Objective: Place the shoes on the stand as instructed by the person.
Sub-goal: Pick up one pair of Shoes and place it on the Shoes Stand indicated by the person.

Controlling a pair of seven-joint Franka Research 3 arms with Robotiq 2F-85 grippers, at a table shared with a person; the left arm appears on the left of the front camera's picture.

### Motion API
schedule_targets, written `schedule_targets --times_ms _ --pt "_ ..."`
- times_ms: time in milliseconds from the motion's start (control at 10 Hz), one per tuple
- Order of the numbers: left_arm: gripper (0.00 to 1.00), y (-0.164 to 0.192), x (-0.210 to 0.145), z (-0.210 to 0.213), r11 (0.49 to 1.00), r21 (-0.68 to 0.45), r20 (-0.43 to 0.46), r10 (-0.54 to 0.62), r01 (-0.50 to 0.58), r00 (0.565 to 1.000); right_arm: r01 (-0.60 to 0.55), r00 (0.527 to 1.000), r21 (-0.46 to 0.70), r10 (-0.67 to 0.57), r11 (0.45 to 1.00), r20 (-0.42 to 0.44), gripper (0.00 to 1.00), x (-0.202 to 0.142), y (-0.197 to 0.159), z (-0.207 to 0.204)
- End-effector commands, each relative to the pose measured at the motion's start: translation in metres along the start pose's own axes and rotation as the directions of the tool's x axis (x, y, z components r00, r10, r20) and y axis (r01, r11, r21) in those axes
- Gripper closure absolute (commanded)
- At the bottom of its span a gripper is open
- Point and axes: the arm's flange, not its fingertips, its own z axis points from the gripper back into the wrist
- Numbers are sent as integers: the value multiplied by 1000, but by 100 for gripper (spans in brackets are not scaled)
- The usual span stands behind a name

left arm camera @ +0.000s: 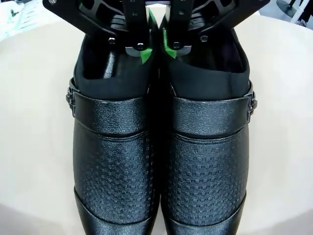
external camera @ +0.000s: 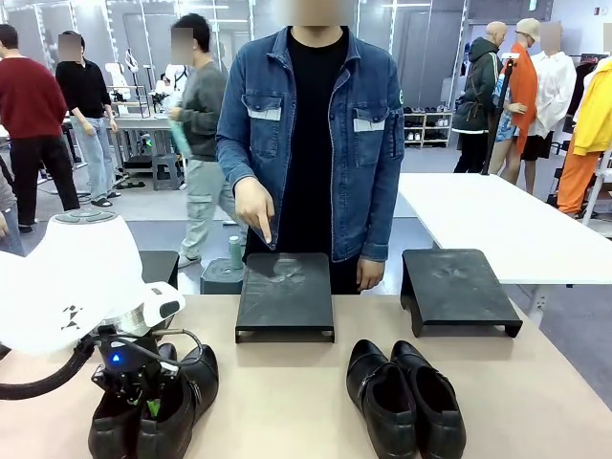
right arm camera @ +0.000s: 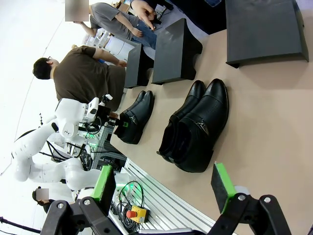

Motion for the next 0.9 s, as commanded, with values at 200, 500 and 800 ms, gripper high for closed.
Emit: schedule_targets --times_ms 200,500,800 --pt "100 -3 -2 33 1000 13 90 12 -13 996 -13 1000 15 12 1000 12 0 0 0 0" --pt "100 -13 -1 100 999 -28 155 24 -20 988 -13 1000 15 12 1000 12 0 0 0 0" --pt "100 -55 17 135 998 -68 228 29 -13 973 -13 1000 15 12 1000 12 0 0 0 0"
